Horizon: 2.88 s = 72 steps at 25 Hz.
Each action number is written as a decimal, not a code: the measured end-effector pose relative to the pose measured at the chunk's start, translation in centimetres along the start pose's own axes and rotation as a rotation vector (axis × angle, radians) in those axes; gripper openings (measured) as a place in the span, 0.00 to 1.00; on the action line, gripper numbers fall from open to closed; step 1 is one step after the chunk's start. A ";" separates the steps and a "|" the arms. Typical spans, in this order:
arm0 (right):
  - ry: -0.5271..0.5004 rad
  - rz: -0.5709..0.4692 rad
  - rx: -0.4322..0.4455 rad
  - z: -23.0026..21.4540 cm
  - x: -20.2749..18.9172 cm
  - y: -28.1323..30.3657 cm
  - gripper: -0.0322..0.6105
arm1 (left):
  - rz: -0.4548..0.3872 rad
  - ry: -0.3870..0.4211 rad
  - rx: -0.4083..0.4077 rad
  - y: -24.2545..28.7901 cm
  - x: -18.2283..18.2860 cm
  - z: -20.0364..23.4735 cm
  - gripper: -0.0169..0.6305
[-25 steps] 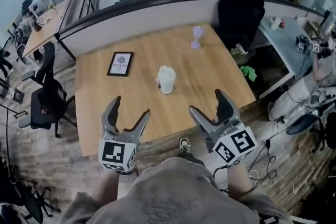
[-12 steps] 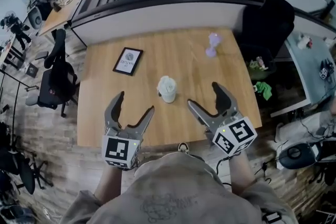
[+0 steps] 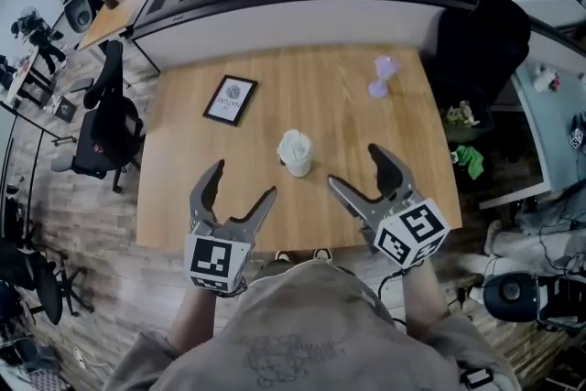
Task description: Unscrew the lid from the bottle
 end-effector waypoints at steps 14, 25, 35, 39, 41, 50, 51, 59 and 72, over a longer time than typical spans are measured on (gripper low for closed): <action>-0.016 0.082 0.012 0.0 -2.3 3.1 0.68 | 0.110 -0.088 -0.074 3.8 -6.4 -0.4 0.66; -0.021 0.155 0.012 -0.7 -5.7 7.4 0.68 | 0.195 -0.191 -0.166 8.6 -13.1 -2.1 0.66; -0.029 0.190 -0.012 -1.7 -12.2 9.8 0.68 | 0.201 -0.154 -0.262 14.2 -20.8 -2.4 0.66; -0.021 0.188 -0.018 -2.2 -14.1 10.5 0.68 | 0.173 -0.189 -0.280 16.2 -23.2 -3.2 0.66; -0.023 0.181 -0.021 -2.2 -14.9 10.8 0.68 | 0.166 -0.202 -0.275 17.0 -24.2 -3.5 0.66; -0.112 0.125 0.107 -1.6 -15.8 13.4 0.68 | 0.078 -0.168 -0.291 19.5 -26.6 -2.5 0.66; -0.127 0.122 0.131 -1.7 -15.7 13.8 0.68 | 0.070 -0.151 -0.304 19.6 -26.7 -2.2 0.66; -0.194 0.125 0.236 -1.4 -15.7 16.3 0.68 | 0.005 -0.020 -0.408 22.0 -27.6 -1.3 0.66; -0.254 0.107 0.218 -0.4 -16.7 18.9 0.70 | 0.008 -0.034 -0.453 22.8 -28.0 -1.4 0.60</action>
Point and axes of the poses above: the fingertips, and each gripper's own axes: y forward along the fingers, z to its left, x out of its top, the point moved 7 cm from there along -y, backward along the fingers, and after that the axes turned 8 degrees about -x, right-handed, at the moved point
